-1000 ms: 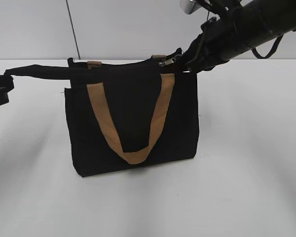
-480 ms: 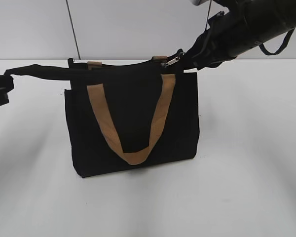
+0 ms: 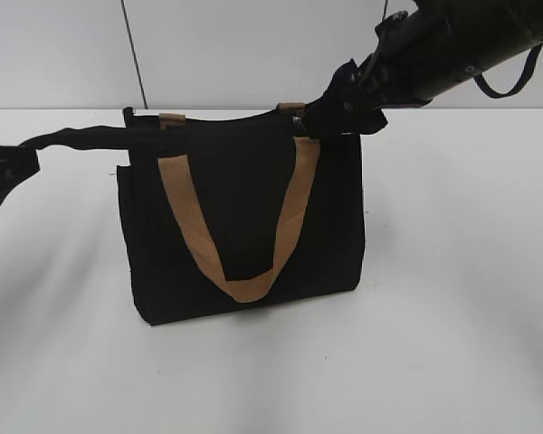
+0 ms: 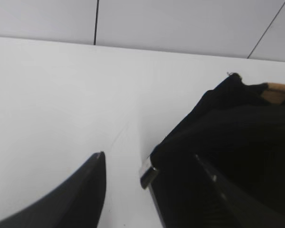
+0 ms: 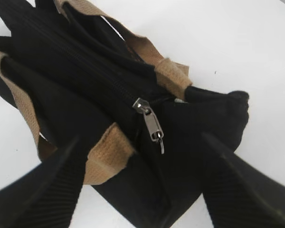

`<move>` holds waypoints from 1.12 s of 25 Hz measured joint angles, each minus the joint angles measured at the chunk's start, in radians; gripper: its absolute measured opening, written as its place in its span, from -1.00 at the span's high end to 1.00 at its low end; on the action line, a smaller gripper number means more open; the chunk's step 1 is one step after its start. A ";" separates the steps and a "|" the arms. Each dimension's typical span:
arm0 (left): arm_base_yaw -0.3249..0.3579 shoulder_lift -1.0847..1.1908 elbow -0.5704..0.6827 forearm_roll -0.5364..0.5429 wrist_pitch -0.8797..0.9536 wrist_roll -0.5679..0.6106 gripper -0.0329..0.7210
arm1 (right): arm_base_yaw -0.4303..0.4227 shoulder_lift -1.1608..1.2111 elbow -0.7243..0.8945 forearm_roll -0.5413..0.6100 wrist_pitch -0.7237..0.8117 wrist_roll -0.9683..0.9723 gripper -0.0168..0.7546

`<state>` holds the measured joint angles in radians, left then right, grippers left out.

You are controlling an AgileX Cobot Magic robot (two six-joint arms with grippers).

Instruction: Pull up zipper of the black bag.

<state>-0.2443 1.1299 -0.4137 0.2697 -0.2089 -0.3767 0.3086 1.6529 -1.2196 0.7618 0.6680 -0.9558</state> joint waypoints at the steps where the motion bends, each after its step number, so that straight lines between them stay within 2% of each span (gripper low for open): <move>1: 0.000 0.000 -0.005 -0.003 0.025 -0.005 -0.20 | 0.000 -0.003 0.000 -0.010 0.013 0.025 -0.54; 10: 0.000 -0.020 -0.098 -0.057 0.305 -0.011 -0.24 | 0.000 -0.046 0.000 -0.218 0.164 0.353 -0.57; 17: 0.000 -0.076 -0.207 -0.103 0.663 0.000 -0.24 | 0.000 -0.098 0.000 -0.338 0.231 0.488 -0.57; 23: 0.000 -0.215 -0.257 -0.187 0.924 0.177 -0.24 | 0.000 -0.176 0.033 -0.359 0.277 0.498 -0.57; 28: 0.000 -0.420 -0.259 -0.206 1.045 0.224 -0.24 | 0.000 -0.332 0.162 -0.360 0.281 0.511 -0.57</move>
<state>-0.2443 0.7103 -0.6723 0.0642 0.8361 -0.1528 0.3086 1.3207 -1.0571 0.4019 0.9491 -0.4452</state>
